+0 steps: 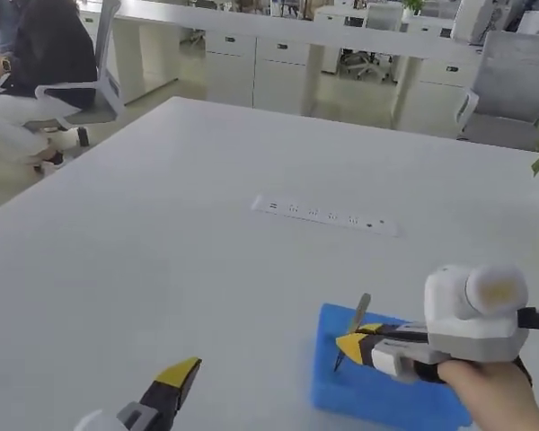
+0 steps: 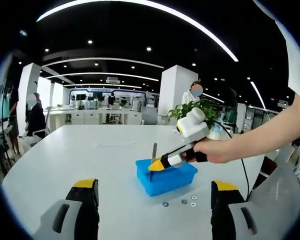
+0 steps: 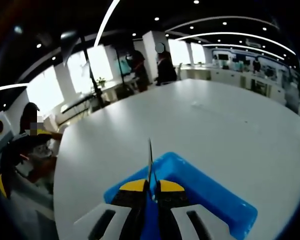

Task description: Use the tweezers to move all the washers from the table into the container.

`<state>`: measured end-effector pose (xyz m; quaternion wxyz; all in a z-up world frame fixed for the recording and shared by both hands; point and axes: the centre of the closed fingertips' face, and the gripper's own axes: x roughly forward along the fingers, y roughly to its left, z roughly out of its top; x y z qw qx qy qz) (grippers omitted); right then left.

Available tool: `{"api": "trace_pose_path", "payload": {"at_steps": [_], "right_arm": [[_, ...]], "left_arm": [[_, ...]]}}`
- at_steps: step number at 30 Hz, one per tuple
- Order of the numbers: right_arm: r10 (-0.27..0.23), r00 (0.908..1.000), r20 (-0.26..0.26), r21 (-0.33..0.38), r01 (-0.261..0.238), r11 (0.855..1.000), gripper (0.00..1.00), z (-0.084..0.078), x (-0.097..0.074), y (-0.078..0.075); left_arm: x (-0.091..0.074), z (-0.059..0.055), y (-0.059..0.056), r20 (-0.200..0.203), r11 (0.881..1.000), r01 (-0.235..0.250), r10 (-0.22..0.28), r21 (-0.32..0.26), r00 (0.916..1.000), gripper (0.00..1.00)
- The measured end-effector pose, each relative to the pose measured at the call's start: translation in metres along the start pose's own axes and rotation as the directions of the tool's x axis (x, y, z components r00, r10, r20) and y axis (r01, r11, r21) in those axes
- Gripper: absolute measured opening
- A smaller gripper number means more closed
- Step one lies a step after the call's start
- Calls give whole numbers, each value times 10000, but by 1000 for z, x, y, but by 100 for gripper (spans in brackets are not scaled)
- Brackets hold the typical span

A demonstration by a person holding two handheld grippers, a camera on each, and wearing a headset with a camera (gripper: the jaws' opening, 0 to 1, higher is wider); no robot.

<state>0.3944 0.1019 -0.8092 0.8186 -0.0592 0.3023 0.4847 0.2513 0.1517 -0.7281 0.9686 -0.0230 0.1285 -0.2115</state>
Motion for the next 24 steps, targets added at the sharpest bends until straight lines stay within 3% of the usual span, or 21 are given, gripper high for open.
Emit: {"api": "trace_pose_path", "payload": {"at_steps": [13, 24], "right_arm": [[-56, 9999, 89, -894, 64, 9960, 5, -3, -1, 4], [-112, 9993, 347, -777, 138, 9969, 5, -3, -2, 1]], "left_arm": [[-1, -1, 5, -36, 9997, -215, 214, -70, 9998, 94], [-2, 1, 6, 126, 9995, -224, 227, -210, 9997, 94]]}}
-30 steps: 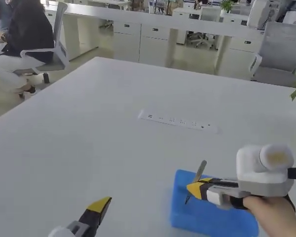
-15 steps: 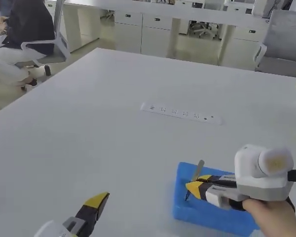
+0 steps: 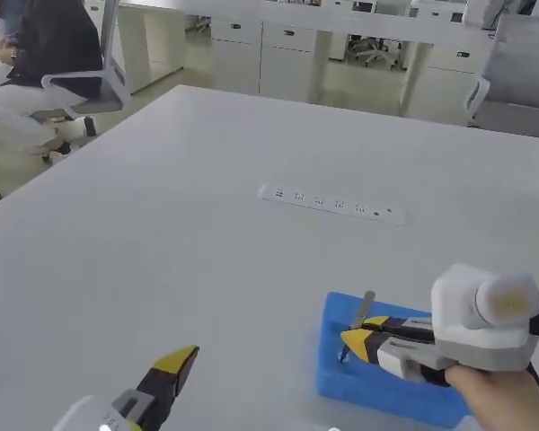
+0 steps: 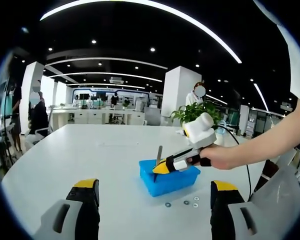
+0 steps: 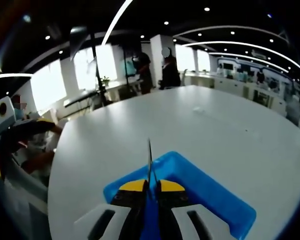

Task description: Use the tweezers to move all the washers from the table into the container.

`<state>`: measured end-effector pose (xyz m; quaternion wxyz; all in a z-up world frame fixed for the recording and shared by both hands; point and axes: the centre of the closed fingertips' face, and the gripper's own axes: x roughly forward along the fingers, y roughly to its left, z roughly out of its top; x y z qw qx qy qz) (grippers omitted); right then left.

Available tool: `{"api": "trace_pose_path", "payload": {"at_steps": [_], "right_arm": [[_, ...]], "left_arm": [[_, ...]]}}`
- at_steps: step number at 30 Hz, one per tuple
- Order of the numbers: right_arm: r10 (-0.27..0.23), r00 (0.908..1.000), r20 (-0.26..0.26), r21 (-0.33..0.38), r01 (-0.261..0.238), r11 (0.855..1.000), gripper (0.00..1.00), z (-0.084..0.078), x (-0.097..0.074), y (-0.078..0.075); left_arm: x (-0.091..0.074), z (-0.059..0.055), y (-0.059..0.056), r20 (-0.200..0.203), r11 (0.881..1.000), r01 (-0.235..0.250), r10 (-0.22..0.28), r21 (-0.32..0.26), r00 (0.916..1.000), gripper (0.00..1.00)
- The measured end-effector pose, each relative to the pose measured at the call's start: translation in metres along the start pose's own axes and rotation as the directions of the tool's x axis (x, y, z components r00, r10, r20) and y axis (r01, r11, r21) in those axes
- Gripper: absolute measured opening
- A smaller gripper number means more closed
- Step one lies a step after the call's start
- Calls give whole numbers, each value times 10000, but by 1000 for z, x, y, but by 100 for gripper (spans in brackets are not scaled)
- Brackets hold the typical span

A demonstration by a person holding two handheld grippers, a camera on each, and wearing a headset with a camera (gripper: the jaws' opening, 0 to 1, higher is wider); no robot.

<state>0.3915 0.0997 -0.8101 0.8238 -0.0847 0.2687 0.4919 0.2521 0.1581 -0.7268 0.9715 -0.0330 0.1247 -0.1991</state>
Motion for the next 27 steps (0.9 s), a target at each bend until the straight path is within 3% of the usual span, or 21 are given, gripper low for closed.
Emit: {"api": "trace_pose_path", "payload": {"at_steps": [8, 12, 16, 20, 23, 27], "right_arm": [[-92, 9986, 524, 102, 87, 9999, 5, 12, -15, 1], [-178, 9962, 851, 516, 134, 9986, 4, 20, -27, 3], [-187, 9937, 1109, 471, 135, 9988, 4, 29, -39, 11], [-58, 9897, 1431, 531, -18, 9986, 4, 40, -51, 25], [20, 9883, 1528, 587, -111, 9982, 4, 42, -57, 34], [309, 9874, 1554, 828, -442, 9956, 4, 38, -63, 50]], "left_arm": [[1, 0, -3, -52, 9998, 148, -148, 124, 9999, 97], [1, 1, -4, -23, 9993, 216, -215, 303, 9998, 98], [2, -1, -6, -127, 9987, 342, -337, 385, 9994, 99], [2, -5, -7, -377, 9951, 356, -323, 919, 9988, 99], [1, -4, -4, -347, 9969, 348, -324, 712, 9989, 99], [0, 7, -4, 346, 9980, 480, -466, -406, 9983, 99]]}}
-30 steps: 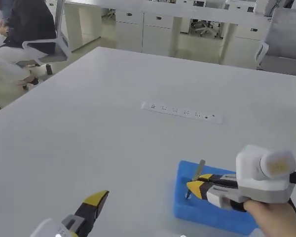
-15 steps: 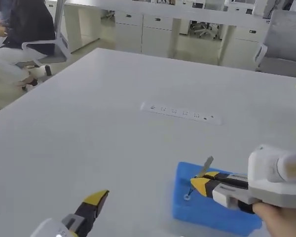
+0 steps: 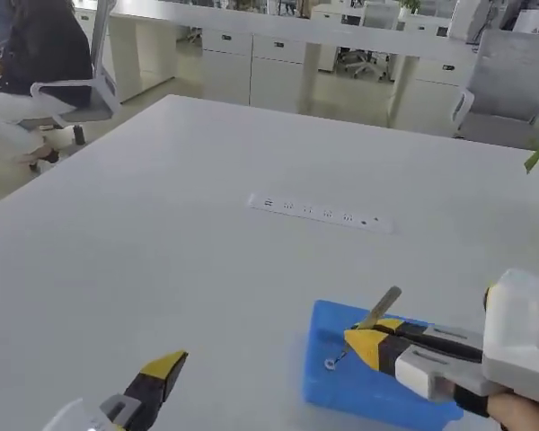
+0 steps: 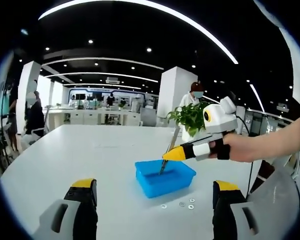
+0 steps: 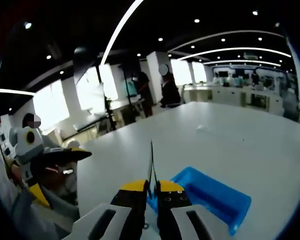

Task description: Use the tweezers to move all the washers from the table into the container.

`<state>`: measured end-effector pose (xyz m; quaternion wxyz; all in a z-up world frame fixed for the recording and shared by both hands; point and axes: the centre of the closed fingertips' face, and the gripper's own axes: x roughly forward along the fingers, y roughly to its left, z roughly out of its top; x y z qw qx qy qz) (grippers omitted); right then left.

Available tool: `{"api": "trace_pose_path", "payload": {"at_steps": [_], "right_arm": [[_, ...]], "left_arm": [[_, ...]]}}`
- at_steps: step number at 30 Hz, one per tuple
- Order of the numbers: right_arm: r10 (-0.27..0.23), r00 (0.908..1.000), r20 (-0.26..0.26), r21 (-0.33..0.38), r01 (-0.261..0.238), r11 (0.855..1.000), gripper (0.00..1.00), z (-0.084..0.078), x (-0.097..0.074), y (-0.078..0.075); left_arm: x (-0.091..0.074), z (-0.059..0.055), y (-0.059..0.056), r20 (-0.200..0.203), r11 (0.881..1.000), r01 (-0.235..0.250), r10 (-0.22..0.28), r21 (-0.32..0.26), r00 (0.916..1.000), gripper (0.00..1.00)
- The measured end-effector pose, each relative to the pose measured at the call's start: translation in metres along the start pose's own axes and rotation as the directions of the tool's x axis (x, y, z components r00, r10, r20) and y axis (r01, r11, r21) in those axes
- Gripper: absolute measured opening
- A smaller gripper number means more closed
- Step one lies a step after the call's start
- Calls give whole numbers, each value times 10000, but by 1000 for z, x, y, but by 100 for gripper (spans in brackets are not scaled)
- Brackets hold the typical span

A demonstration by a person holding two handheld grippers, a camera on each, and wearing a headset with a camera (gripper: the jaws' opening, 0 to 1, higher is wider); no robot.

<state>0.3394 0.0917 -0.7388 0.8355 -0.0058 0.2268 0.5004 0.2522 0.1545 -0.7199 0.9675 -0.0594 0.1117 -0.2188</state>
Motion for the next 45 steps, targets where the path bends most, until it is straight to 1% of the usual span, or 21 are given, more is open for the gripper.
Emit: {"api": "trace_pose_path", "payload": {"at_steps": [1, 3, 7, 8, 11, 14, 15, 17, 21, 26, 30, 37, 39, 40, 41, 45], "right_arm": [[42, 10000, -27, 46, -42, 10000, 4, -3, -1, 3], [163, 9997, -191, 158, -160, 9997, 4, -13, -1, 9], [260, 9977, -620, 432, -234, 9988, 4, -37, 1, 14], [263, 9974, -669, 444, -234, 9987, 4, -40, 2, 14], [272, 9942, -1040, 559, -214, 9982, 4, -57, 6, 13], [243, 9928, -1172, 701, -161, 9974, 4, -66, 10, 10], [239, 9925, -1198, 762, -148, 9970, 4, -68, 11, 10], [238, 9921, -1233, 863, -131, 9962, 4, -71, 14, 9], [223, 9899, -1397, 846, -105, 9964, 4, -76, 19, 8], [275, 9852, -1690, 486, -195, 9986, 4, -82, 22, 10], [228, 9854, -1687, 210, -195, 9996, 5, -82, 22, 11], [323, 9827, -1821, -95, -346, 9994, 5, -83, 20, 14], [466, 9797, -1947, -325, -540, 9980, 5, -85, 19, 19], [547, 9773, -2048, -556, -674, 9962, 5, -86, 19, 22], [550, 9772, -2052, -633, -693, 9956, 5, -87, 19, 24], [513, 9703, -2364, -1437, -872, 9858, 5, -88, 19, 28]], "left_arm": [[-1, 4, 1, 217, 9998, 1, 4, -201, 9998, 97], [-2, 5, 2, 315, 9995, -12, 22, -328, 9995, 96], [-1, 4, 2, 272, 9994, -58, 67, -351, 9996, 96], [-1, 3, 2, 216, 9995, -41, 48, -317, 9998, 96], [-1, 3, 0, 162, 9998, 25, -21, -211, 9999, 95], [-1, 2, -1, 157, 9998, 37, -34, -189, 9999, 93], [-1, 2, 0, 158, 9998, 31, -28, -197, 9999, 93], [-1, 0, 0, 23, 9998, 11, -11, -217, 10000, 91], [-1, -1, 0, -13, 9998, 16, -16, -183, 10000, 93], [0, -4, -1, -136, 9999, 77, -79, -142, 9999, 94], [0, -4, 0, -158, 9998, 56, -59, -190, 9999, 93], [0, -6, -1, -222, 9998, 65, -69, -193, 9997, 93], [0, -6, -1, -236, 9998, 77, -82, -191, 9997, 93], [0, -6, -1, -251, 9998, 84, -89, -188, 9996, 93], [0, -6, -1, -258, 9998, 87, -91, -182, 9996, 92], [1, -7, -1, -291, 9999, 90, -95, -145, 9995, 92]]}}
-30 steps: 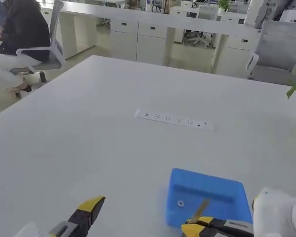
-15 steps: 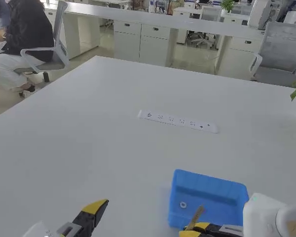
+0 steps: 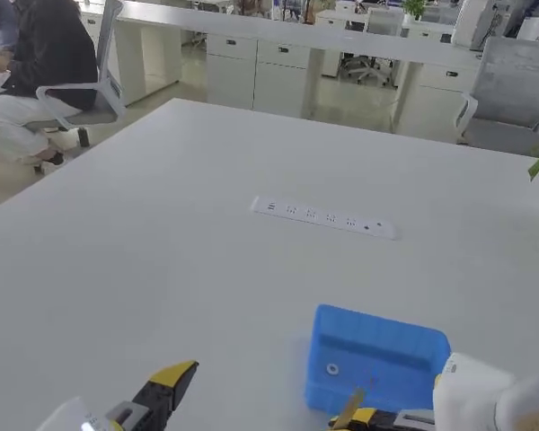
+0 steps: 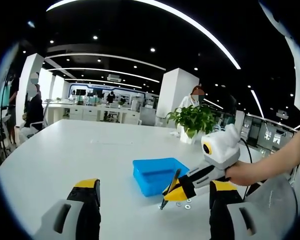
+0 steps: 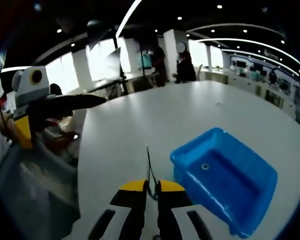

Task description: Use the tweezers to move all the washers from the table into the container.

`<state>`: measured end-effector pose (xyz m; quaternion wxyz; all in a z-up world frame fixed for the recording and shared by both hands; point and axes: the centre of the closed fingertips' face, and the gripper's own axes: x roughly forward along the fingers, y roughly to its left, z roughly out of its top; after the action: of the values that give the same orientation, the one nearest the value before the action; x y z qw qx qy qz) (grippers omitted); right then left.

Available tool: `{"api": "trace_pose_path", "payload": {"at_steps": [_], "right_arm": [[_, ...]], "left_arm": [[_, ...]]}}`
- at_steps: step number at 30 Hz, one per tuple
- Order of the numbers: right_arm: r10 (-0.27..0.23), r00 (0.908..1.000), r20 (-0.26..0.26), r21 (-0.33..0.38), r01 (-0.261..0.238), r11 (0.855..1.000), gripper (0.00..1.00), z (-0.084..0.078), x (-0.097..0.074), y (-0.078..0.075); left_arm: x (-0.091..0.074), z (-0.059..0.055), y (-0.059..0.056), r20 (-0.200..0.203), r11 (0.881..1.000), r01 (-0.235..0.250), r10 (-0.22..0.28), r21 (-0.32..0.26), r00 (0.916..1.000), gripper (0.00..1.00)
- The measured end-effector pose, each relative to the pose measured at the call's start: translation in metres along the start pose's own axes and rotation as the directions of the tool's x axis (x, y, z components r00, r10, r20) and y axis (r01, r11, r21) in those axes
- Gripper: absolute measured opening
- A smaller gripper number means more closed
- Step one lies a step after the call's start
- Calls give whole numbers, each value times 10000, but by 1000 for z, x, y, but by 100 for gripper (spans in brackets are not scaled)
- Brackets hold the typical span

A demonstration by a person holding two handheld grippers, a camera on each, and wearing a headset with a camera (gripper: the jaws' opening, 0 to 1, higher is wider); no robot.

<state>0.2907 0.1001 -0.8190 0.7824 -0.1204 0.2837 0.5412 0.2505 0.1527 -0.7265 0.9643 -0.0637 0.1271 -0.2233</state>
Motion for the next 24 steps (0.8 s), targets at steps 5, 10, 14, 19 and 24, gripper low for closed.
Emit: {"api": "trace_pose_path", "payload": {"at_steps": [5, 10, 14, 19, 24], "right_arm": [[84, 9992, -403, -1431, -141, 9896, 5, -1, 2, 8], [-41, 9975, -702, -2776, -156, 9606, 4, -1, 4, 17], [-43, 9978, -664, -2848, -148, 9585, 4, -1, 3, 20], [77, 9999, -121, -2869, -109, 9579, 4, 17, -8, 24], [-102, 9990, 424, -2676, 212, 9633, 4, 37, -22, 17]], "left_arm": [[0, 0, 0, -2, 10000, 7, -7, 2, 10000, 92], [0, 0, 0, 7, 10000, -15, 15, 15, 10000, 92], [0, 0, 0, 6, 10000, -27, 27, 41, 10000, 91], [-1, 0, 1, 18, 10000, -42, 42, 55, 10000, 91], [-1, 0, 1, 13, 10000, -25, 25, 68, 10000, 91]]}}
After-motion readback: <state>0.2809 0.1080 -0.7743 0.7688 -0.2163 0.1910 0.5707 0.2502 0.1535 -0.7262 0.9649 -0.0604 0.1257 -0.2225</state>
